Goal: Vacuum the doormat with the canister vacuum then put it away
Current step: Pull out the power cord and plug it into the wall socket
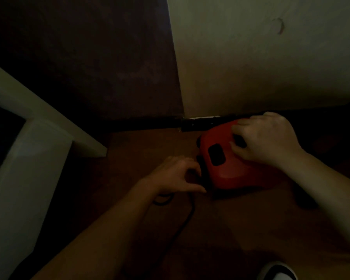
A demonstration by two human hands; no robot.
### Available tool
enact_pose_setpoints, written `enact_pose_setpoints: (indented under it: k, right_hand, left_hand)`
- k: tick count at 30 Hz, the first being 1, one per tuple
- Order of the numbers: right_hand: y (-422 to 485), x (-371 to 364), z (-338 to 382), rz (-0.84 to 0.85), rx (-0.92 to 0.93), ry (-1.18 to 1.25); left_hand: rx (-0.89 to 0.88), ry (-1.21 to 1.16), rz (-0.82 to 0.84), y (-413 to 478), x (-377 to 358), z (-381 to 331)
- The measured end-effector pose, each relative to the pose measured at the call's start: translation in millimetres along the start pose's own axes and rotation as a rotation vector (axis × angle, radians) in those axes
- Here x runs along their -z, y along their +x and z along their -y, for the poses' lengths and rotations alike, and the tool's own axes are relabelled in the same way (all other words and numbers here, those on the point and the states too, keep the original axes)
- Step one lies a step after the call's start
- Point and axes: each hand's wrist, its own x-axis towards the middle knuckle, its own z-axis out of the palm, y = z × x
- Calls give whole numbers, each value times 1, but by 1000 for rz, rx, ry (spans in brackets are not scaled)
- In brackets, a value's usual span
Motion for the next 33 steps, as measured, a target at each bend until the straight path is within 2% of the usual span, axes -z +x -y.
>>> enact_pose_setpoints:
  k: [2, 4, 7, 10, 13, 14, 17, 19, 21, 24, 26, 28, 31, 33]
  right_hand:
    - [1, 0, 1, 8, -3, -4]
    - [0, -1, 1, 9, 6, -19]
    - [0, -1, 0, 8, 12, -36]
    - [0, -1, 0, 6, 11, -21]
    - [0, -2, 0, 6, 21, -31]
    - [0, -3, -1, 1, 22, -30]
    - [0, -3, -1, -18, 23, -21]
    - [1, -4, -1, -23, 28, -18]
    - [1, -5, -2, -32, 31, -15]
    - [-1, -5, -2, -45, 19, -3]
    - [-1, -5, -1, -51, 13, 4]
    - [1, -5, -1, -57, 20, 2]
    - [1, -6, -1, -77, 27, 10]
    - [1, -5, -1, -65, 22, 9]
  left_hand:
    - [-29, 153, 26, 0, 1, -7]
    - [21, 239, 54, 2, -2, -13]
    - [167, 167, 105, 3, -11, -20]
    - [335, -111, 93, 6, -24, -25]
    - [566, -710, 79, 10, -34, -29]
    - [626, -842, 92, 11, -34, -31]
    - [761, -1009, 166, 8, -39, -39]
    - [849, -1084, 160, 4, -51, -38]
    - [916, -1148, 52, 6, -62, -30]
    - [981, -1222, -232, 19, -63, -8]
    - [911, -1259, -402, 28, -52, 4]
    - [703, -1114, -489, 31, -41, 14]
    - [347, -772, -361, 26, -24, 18]
    - [206, -631, -210, 18, -15, 16]
